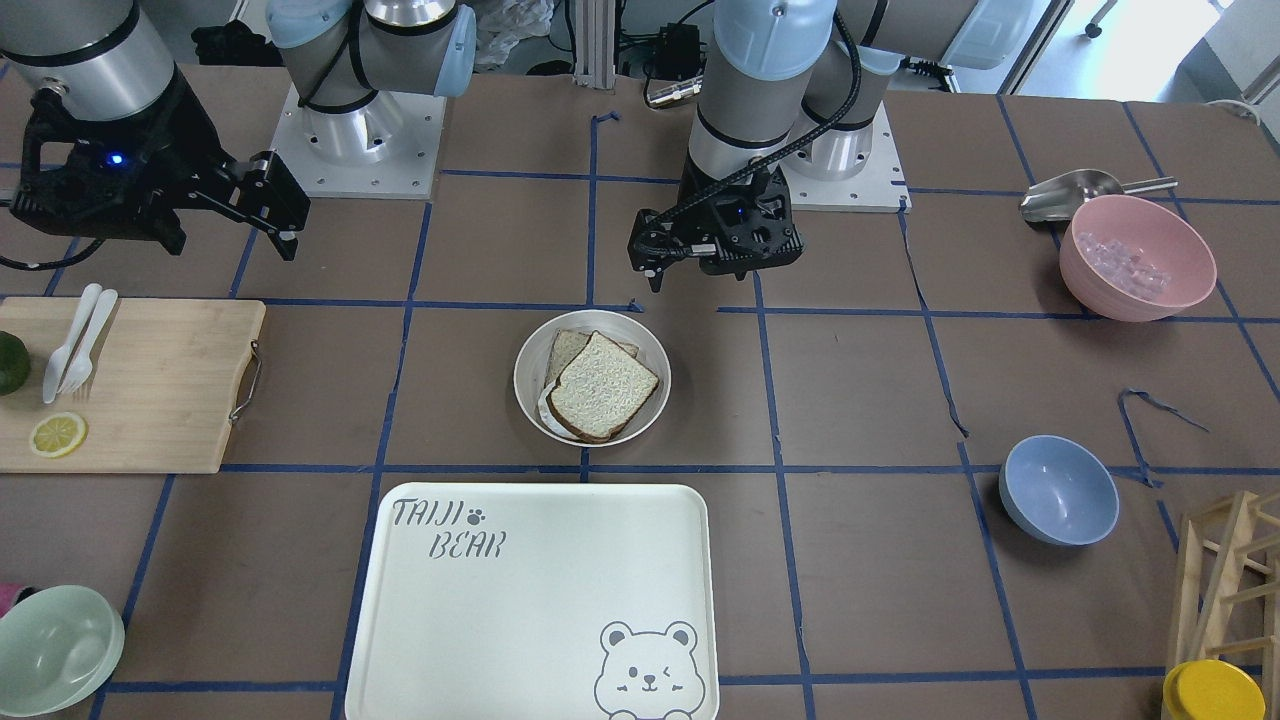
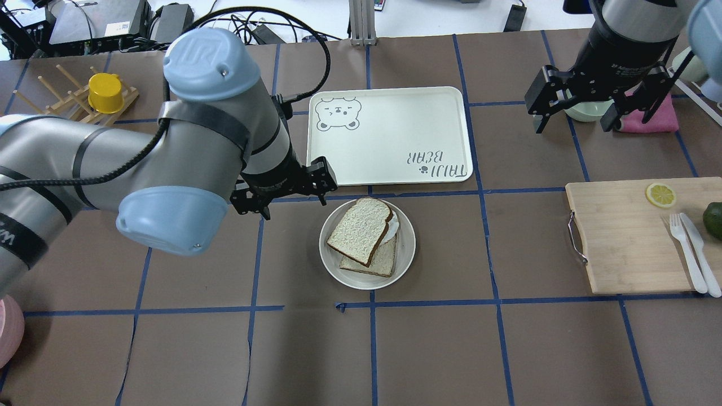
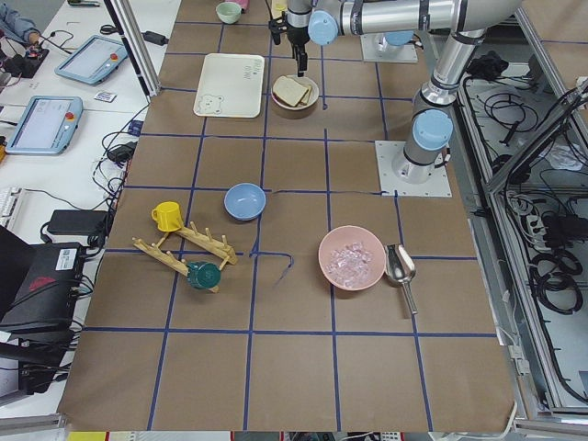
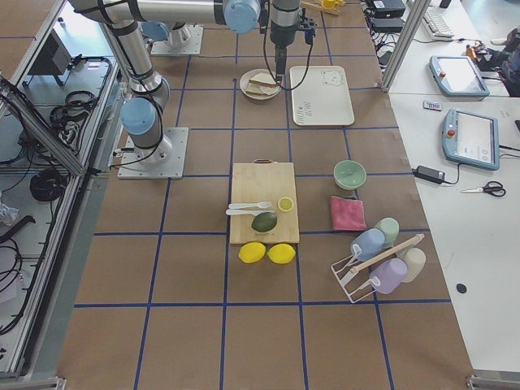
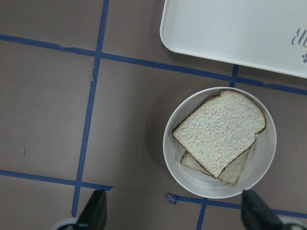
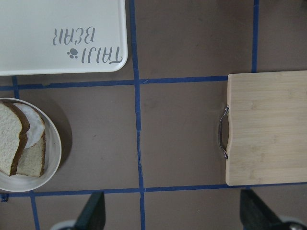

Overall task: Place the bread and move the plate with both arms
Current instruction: 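Raise the right gripper away while the left gripper reaches toward the plate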

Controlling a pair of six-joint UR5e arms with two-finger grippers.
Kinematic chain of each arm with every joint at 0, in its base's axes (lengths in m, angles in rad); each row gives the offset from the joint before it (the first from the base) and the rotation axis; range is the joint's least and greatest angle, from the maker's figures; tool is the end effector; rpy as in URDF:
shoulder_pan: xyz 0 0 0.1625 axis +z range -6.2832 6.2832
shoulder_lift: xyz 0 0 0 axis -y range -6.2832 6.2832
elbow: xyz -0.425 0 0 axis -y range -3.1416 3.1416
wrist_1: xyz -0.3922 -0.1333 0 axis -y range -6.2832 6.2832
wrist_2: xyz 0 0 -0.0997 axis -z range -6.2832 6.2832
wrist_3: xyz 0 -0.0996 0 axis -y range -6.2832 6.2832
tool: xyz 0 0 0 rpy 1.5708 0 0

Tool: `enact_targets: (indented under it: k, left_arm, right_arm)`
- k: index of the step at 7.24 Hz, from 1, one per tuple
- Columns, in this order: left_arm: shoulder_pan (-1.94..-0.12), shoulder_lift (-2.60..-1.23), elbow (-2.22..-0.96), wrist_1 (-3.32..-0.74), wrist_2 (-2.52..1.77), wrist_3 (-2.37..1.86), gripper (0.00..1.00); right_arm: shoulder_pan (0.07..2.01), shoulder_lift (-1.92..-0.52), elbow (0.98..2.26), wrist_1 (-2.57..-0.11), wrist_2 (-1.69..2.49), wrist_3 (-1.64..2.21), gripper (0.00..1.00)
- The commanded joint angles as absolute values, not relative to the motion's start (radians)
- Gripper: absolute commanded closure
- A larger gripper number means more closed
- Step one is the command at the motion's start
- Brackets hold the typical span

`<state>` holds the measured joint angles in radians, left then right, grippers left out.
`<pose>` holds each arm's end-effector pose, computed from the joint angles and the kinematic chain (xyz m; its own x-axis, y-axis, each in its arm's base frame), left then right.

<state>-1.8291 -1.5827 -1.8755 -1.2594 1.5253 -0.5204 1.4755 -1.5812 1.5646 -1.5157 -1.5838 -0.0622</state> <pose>-0.2551 -0.4259 0.3653 -0.9650 -0.2595 0.0369 -0.2586 0.9656 0.0271 0.0854 -0.4939 0.4906 -0.9994 0.0326 0.0106 0.0330 0.9987 0.0392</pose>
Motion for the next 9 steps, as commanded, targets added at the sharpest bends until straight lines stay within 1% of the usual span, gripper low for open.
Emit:
enact_targets:
  k: [1,4,7,9]
  left_arm:
    - [-1.833,-1.601,-1.978,-1.198,1.526,-0.606,0.05]
    - [-1.832,-1.669,-2.097,-0.958,1.484,-0.706,0.06]
    - [-1.829,-1.767,-2.111,-0.872,1.479,-0.761,0.06]
    - [-1.832,-1.789,-2.126,-0.865,1.477,-0.799,0.06]
  right_arm:
    - [1.474,-1.582,1.574,-1.516,-1.583,-0.063,0.00]
    - [1.474,-1.580,1.575,-1.522,-1.579,-0.063,0.00]
    - [1.474,-1.578,1.574,-1.535,-1.585,-0.063,0.00]
    - [1.474,-1.578,1.574,-1.537,-1.585,-0.063,0.00]
